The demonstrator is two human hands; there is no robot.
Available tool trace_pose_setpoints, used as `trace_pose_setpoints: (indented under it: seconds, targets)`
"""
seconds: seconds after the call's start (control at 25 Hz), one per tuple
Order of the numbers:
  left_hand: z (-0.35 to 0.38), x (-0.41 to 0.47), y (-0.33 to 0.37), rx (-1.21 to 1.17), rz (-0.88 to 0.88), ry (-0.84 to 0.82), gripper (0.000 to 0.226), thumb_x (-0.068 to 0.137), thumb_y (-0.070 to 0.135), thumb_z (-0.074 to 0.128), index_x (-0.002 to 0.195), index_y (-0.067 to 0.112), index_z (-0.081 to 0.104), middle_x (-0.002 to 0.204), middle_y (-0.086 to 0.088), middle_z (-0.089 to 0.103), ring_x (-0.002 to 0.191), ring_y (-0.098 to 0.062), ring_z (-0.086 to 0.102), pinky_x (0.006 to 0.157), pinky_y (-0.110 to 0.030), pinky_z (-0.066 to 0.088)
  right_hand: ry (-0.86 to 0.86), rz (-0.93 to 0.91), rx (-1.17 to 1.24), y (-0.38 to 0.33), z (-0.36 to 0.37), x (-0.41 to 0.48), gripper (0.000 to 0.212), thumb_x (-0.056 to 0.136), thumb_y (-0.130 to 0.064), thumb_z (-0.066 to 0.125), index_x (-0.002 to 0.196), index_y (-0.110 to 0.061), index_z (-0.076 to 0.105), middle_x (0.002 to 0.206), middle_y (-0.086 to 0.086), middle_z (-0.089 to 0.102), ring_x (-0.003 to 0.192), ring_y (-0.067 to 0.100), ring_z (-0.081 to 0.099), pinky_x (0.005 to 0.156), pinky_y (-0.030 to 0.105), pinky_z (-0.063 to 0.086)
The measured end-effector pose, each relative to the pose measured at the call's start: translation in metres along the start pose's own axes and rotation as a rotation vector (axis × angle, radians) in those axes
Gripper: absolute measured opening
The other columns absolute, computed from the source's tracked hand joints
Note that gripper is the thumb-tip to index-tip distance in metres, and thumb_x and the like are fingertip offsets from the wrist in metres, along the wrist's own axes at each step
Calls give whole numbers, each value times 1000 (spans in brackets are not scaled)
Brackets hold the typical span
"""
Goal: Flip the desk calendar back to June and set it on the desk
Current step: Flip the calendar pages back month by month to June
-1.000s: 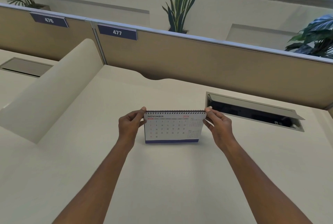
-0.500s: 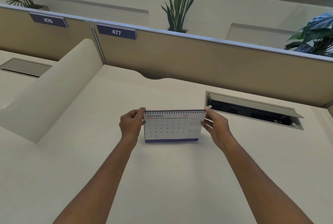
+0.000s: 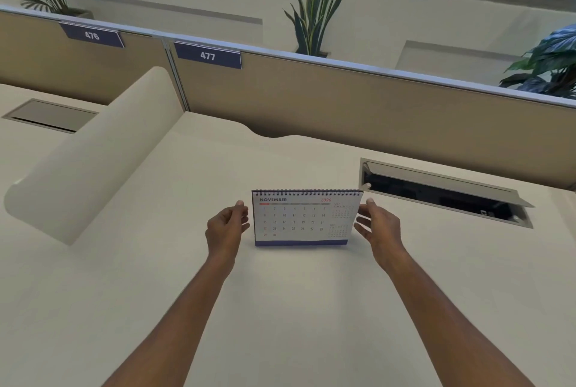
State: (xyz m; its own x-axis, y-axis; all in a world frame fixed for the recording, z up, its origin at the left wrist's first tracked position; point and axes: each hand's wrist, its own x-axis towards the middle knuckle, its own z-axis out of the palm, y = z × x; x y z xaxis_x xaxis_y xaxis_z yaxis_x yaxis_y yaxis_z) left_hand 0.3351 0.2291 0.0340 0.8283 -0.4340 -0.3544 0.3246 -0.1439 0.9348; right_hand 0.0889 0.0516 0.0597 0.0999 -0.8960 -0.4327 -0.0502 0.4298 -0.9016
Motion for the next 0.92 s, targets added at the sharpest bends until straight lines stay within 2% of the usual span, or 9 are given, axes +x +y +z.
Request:
trace_pose_setpoints:
  seconds: [0.12, 0.28, 0.4, 0.52, 0.76, 0.92]
  targets:
    - [-10, -7, -19, 88, 0, -24, 10, 96, 19, 72, 89, 18, 80, 94, -2, 81, 89, -19, 77, 99, -47, 61, 80, -5, -126, 18, -7, 0, 14, 102, -14, 62, 110, -7, 69, 121, 14, 70, 108, 30, 68, 96, 42, 59]
    - [-14, -14, -36, 137, -19, -76, 24, 96, 4, 69, 90, 25, 80, 98, 3, 82, 92, -19, 77, 99, -47, 61, 51, -3, -168, 36, -12, -2, 16, 98, -7, 66, 111, -2, 72, 119, 14, 71, 110, 33, 68, 98, 46, 59]
    - [-15, -15, -42, 152, -26, -87, 24, 95, 5, 70, 95, 26, 80, 100, 4, 82, 89, -15, 77, 100, -45, 61, 40, -15, -158, 44, -12, -4, 10, 97, -5, 67, 103, -6, 74, 115, 13, 73, 109, 32, 69, 98, 46, 59]
    - [-16, -16, -44, 156, -26, -91, 20, 95, 7, 72, 100, 23, 81, 101, 1, 82, 91, -19, 78, 98, -45, 62, 18, -24, -148, 50, -12, -5, 10, 96, -6, 68, 103, -5, 74, 112, 13, 74, 108, 33, 70, 98, 46, 59]
    - [-16, -20, -43, 95, -37, -113, 20, 91, 7, 78, 103, 23, 81, 97, 9, 83, 99, -21, 79, 77, -30, 66, 10, -16, -76, 60, -12, -6, 16, 92, -5, 74, 108, -1, 74, 114, 17, 74, 109, 35, 70, 98, 44, 59]
    - [-15, -24, -45, 145, -26, -103, 23, 91, 11, 80, 112, 18, 81, 94, 11, 83, 96, -18, 80, 85, -40, 66, 20, -36, -80, 64, -13, -7, 12, 89, -5, 76, 101, -5, 76, 110, 15, 75, 106, 35, 72, 97, 45, 59]
